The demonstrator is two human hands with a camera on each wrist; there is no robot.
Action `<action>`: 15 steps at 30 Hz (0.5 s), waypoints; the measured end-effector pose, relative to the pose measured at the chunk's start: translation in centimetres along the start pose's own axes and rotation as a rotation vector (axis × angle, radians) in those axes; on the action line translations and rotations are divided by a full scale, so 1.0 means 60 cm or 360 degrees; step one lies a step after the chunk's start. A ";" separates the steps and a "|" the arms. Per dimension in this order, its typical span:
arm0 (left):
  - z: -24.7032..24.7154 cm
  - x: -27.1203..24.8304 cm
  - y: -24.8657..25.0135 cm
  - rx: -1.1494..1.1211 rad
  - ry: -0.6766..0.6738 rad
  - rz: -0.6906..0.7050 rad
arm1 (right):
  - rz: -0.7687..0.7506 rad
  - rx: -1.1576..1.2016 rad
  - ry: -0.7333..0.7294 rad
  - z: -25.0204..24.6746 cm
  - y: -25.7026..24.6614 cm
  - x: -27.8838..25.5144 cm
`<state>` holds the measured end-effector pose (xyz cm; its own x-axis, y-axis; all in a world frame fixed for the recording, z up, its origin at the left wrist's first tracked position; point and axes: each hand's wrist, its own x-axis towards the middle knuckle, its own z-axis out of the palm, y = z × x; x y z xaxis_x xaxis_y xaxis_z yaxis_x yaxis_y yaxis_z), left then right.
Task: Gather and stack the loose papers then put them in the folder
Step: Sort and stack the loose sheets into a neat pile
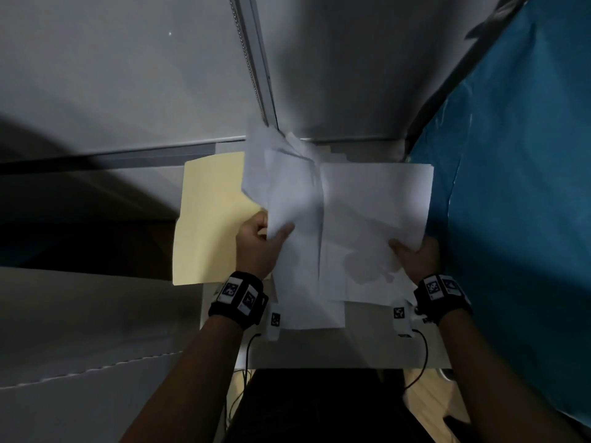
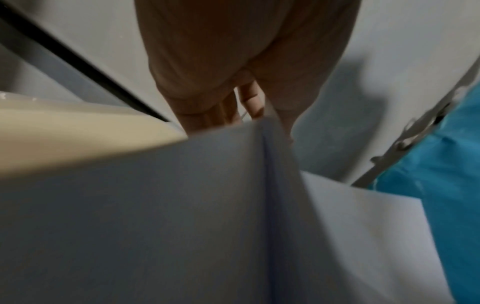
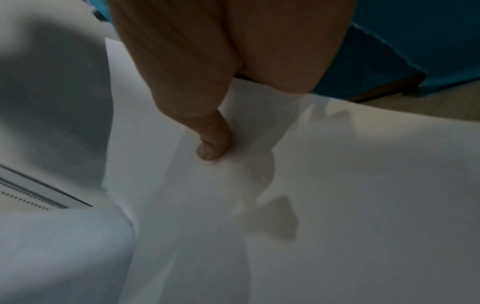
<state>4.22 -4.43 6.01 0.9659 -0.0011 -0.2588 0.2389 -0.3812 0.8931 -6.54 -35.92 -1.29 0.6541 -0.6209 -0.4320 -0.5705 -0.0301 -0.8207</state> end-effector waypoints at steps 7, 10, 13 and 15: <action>-0.015 -0.004 0.059 -0.0138 0.0387 0.0327 | -0.0081 0.0156 0.0058 0.003 -0.027 -0.005; -0.017 0.017 0.026 -0.0233 0.0408 -0.0014 | -0.0097 0.0099 0.0049 0.002 -0.024 -0.003; -0.013 0.029 -0.011 0.0060 0.0199 -0.0235 | -0.0095 0.0001 0.0034 0.006 -0.020 -0.006; -0.010 0.022 0.000 0.0213 0.0257 -0.0125 | -0.0090 -0.0005 0.0035 0.010 -0.019 -0.007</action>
<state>5.55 -3.87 5.88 0.9509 0.1773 -0.2539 0.3091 -0.4938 0.8128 -5.90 -35.15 -0.40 0.6742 -0.6354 -0.3766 -0.5348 -0.0682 -0.8423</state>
